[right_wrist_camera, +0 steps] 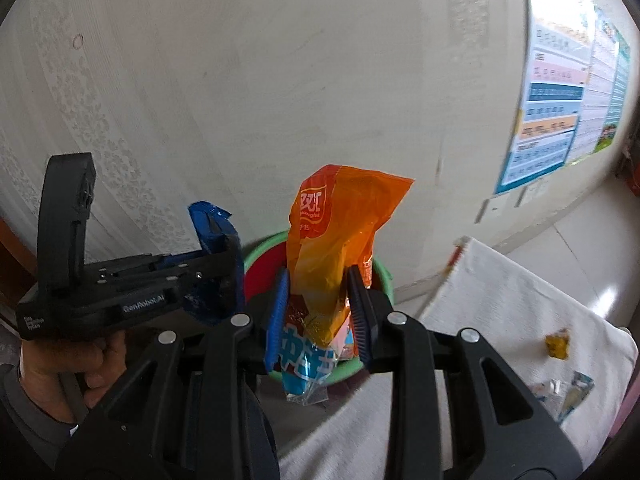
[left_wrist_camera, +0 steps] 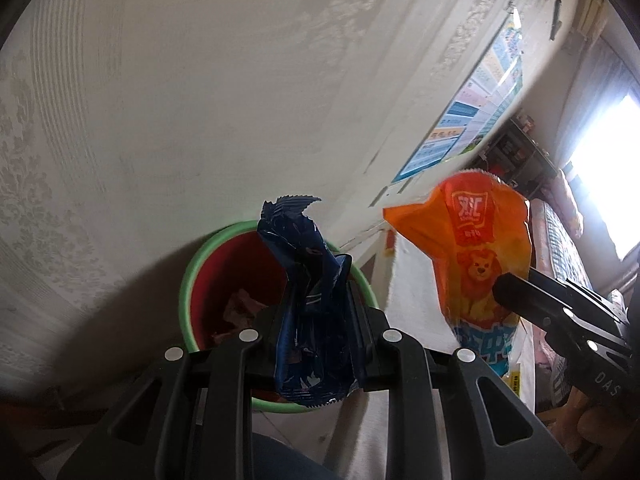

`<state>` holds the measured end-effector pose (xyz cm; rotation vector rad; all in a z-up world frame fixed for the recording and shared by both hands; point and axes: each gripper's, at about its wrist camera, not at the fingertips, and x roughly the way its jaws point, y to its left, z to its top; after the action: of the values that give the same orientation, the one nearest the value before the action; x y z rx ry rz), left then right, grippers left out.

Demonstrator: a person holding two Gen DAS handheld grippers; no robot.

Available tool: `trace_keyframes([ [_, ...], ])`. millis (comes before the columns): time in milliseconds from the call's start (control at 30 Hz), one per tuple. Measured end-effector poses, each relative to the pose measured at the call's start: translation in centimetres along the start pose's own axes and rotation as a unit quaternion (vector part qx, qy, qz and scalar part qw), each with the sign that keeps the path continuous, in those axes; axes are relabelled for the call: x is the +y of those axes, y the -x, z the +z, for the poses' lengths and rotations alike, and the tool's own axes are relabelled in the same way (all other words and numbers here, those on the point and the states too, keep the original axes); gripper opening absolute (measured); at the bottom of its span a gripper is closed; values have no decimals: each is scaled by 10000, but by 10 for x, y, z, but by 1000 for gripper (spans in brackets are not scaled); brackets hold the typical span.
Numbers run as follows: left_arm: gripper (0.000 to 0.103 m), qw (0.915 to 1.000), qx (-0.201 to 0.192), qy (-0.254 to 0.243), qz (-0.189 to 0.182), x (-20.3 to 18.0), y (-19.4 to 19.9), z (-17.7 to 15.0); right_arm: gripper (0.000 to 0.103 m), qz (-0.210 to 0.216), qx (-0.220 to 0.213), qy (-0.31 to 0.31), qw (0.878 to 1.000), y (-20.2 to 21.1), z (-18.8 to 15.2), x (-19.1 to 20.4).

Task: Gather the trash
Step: 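Carry the blue wrapper and orange bag to the red bin and open both grippers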

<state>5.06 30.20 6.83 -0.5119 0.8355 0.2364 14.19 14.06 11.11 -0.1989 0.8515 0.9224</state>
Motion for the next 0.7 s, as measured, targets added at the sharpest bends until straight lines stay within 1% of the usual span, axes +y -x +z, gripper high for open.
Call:
trace_keyframes([
  [233,22,9996,224,126,82,24,-26,2,30,186,259,13,9995,-41,0,8],
  [367,26,9993,307,179,130,31,-39,2,32,213,404,12,9990,-58,-3,7],
  [400,32,9991,320,210,160,33,-42,2,34,160,428,29,9989,-61,-3,6],
  [433,36,9988,353,268,203,35,-47,3,39,115,445,36,9989,-63,-4,6],
  [467,42,9987,358,298,189,36,-49,3,45,89,461,32,9989,-64,-4,5],
  [500,49,9987,348,324,186,36,-50,3,49,76,474,10,9988,-64,-5,3],
  [533,53,9987,325,347,202,37,-51,4,55,46,474,-23,9989,-64,-6,0],
  [567,61,9987,297,377,198,37,-52,4,59,27,475,-51,9989,-65,-7,-2],
  [600,68,9986,266,412,186,36,-52,4,60,18,490,-92,9988,-64,-9,-6],
  [700,71,9986,236,432,216,34,-51,3,65,-51,482,-115,9988,-58,-12,-11],
])
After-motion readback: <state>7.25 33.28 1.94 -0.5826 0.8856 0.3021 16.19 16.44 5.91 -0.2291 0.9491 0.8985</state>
